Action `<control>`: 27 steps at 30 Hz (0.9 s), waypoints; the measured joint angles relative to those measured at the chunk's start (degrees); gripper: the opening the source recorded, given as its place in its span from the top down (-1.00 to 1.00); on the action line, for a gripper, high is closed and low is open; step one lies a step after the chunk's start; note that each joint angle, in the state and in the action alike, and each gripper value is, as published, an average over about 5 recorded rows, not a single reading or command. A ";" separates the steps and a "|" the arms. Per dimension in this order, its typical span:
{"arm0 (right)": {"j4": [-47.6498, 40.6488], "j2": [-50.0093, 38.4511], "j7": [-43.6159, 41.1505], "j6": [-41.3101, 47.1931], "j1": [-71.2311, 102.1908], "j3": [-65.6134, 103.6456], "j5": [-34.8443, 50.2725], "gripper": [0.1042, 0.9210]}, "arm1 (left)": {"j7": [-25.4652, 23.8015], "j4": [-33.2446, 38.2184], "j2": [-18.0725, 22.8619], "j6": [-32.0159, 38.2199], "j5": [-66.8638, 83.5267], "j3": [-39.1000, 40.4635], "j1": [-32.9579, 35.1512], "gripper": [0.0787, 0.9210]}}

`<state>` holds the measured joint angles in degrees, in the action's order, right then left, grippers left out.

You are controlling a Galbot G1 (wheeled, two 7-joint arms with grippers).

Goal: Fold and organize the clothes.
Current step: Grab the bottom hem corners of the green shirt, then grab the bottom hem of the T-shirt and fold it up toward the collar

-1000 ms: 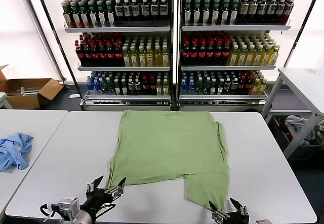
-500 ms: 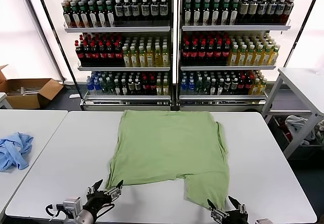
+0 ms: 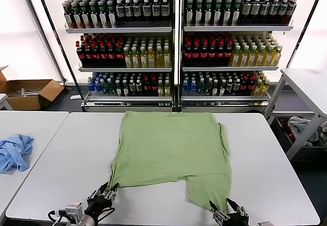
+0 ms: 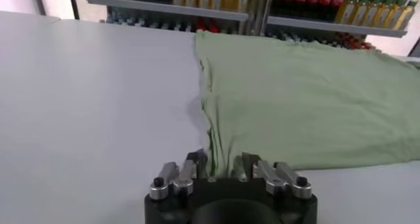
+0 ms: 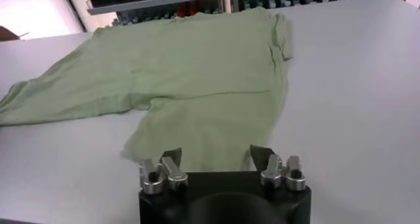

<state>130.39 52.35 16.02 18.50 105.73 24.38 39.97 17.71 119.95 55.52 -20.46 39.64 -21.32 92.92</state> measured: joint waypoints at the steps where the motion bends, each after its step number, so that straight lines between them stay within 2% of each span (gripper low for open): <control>1: -0.16 0.01 -0.02 -0.11 -0.01 -0.13 -0.05 -0.02 | -0.07 -0.03 -0.06 0.18 -0.21 0.13 0.08 0.48; 8: -1.11 -0.02 -0.14 -0.92 -0.33 -0.73 -0.44 0.47 | -0.24 0.13 -0.35 1.07 -1.47 0.47 0.40 0.93; 15: -1.22 0.15 0.16 -1.58 -1.01 -1.25 -0.91 0.94 | -0.16 0.95 -0.31 1.32 -2.10 0.17 0.78 0.99; 18: -1.52 0.26 0.63 -1.88 -1.50 -1.69 -1.18 0.99 | -0.04 1.51 -0.24 1.29 -2.25 0.07 0.82 0.99; 27: -1.71 0.29 2.12 -3.46 -2.51 -2.53 -2.61 0.99 | 0.08 3.13 -0.33 1.60 -3.00 -0.49 0.96 0.99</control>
<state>128.68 52.64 18.13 15.05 103.22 21.85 37.36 17.79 123.09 55.18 -18.86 36.64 -21.82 93.88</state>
